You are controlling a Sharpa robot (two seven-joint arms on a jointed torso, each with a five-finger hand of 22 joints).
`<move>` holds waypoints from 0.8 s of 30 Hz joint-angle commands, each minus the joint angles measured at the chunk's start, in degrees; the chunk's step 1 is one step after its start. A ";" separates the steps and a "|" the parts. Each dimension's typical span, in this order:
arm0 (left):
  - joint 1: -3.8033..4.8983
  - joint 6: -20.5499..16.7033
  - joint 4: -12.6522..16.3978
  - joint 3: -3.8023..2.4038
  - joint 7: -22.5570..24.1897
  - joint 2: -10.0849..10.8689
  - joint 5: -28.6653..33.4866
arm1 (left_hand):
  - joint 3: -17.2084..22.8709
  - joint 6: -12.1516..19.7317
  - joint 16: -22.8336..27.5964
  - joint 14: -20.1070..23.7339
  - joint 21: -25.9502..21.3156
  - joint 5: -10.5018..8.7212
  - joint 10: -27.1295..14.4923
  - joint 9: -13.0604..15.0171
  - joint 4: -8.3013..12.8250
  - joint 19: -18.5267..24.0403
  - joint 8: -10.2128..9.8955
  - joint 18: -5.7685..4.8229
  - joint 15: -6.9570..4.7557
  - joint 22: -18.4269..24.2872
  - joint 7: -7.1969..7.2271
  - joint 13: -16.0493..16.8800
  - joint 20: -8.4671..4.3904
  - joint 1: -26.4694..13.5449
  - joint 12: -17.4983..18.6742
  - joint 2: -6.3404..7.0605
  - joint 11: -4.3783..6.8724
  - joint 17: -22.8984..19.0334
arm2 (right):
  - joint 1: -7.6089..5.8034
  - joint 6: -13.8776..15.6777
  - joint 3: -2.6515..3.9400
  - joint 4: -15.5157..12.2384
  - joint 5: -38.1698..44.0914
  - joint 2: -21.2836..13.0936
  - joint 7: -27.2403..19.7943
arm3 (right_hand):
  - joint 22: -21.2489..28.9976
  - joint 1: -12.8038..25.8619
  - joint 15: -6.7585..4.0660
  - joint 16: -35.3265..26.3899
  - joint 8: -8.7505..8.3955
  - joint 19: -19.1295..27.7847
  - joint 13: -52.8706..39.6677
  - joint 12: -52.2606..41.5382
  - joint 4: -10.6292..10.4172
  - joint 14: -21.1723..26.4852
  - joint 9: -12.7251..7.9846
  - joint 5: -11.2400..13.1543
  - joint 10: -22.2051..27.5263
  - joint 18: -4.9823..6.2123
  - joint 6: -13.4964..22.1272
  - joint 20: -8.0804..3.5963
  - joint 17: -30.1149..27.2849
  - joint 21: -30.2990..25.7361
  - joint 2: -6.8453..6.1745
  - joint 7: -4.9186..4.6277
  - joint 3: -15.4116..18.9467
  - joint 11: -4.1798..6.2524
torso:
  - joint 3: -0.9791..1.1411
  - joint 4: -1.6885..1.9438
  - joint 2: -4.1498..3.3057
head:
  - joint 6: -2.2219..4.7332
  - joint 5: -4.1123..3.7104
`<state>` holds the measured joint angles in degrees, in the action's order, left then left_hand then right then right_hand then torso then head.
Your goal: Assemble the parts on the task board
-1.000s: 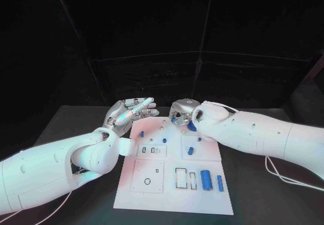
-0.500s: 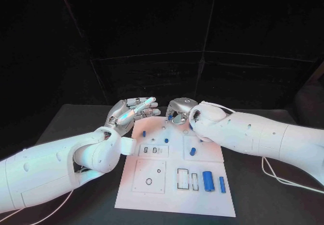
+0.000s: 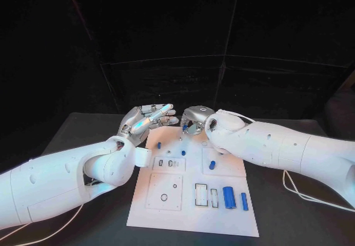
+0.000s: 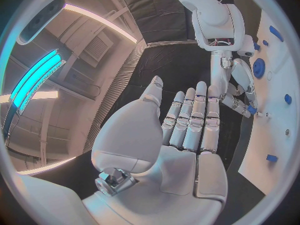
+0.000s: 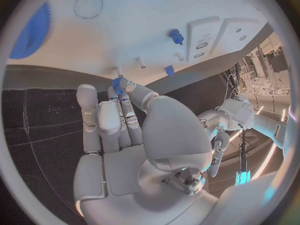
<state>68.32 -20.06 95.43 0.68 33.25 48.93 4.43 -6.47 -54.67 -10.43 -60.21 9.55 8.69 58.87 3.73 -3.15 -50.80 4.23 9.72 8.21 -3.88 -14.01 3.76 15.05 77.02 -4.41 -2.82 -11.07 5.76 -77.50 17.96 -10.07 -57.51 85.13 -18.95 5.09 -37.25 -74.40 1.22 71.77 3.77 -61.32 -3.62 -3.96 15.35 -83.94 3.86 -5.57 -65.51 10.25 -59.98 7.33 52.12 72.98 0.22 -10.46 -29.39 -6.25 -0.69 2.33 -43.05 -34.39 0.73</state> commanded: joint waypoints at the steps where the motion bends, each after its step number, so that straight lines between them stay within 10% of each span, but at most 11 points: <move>1: 0.17 0.80 -0.04 -0.05 0.13 -0.16 -0.15 | -0.20 0.49 0.36 -0.19 -0.18 -0.14 -0.42 -0.05 0.13 -0.30 -0.32 0.75 0.28 0.06 -0.34 -0.03 -0.09 -0.29 0.17 -0.20 -0.03 0.09 | -0.01 -1.28 0.04 0.38 -0.41 0.39 -0.23 | -0.08 0.36 0.00 0.36 -0.08 0.15 -0.05 0.17 -0.15 -0.03 0.00 -0.29 0.01 -1.05 -0.06 -0.13 0.09 0.20 -0.35 -0.15 -0.33 -0.20 | 0.02 -0.10 -0.01 | 0.01 0.08; 24: 0.63 0.72 -0.31 -0.05 -0.06 -0.48 -0.15 | -0.20 0.53 0.43 -0.19 -0.24 -0.14 -0.46 -0.05 0.18 -0.31 -0.32 0.75 0.29 0.06 -0.35 -0.03 -0.08 -0.25 0.19 -0.25 -0.04 0.10 | 0.53 -2.84 0.02 2.86 -0.50 2.24 0.23 | 0.75 0.89 0.14 -0.06 -0.21 0.78 0.00 0.35 -0.51 0.24 -0.09 -0.06 0.74 -0.91 0.61 -0.01 -0.96 -0.05 -1.07 -0.28 -0.71 -0.35 | -0.03 -0.09 -0.10 | -0.39 0.24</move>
<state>68.83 -20.04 95.10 0.68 33.14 48.53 4.43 -6.47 -54.46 -10.20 -60.21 9.55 8.69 58.87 3.73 -3.15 -50.80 4.23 9.72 8.20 -3.89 -13.80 3.77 15.05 77.02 -4.41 -2.81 -11.07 5.80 -76.89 15.62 -10.05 -54.80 84.69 -16.78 5.22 -36.66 -73.64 1.22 71.77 3.77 -60.98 -3.58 -3.86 14.94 -83.94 3.84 -5.54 -65.18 10.25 -59.70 7.30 51.34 72.98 -0.53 -10.73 -29.79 -6.57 -0.69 2.26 -43.14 -34.82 0.94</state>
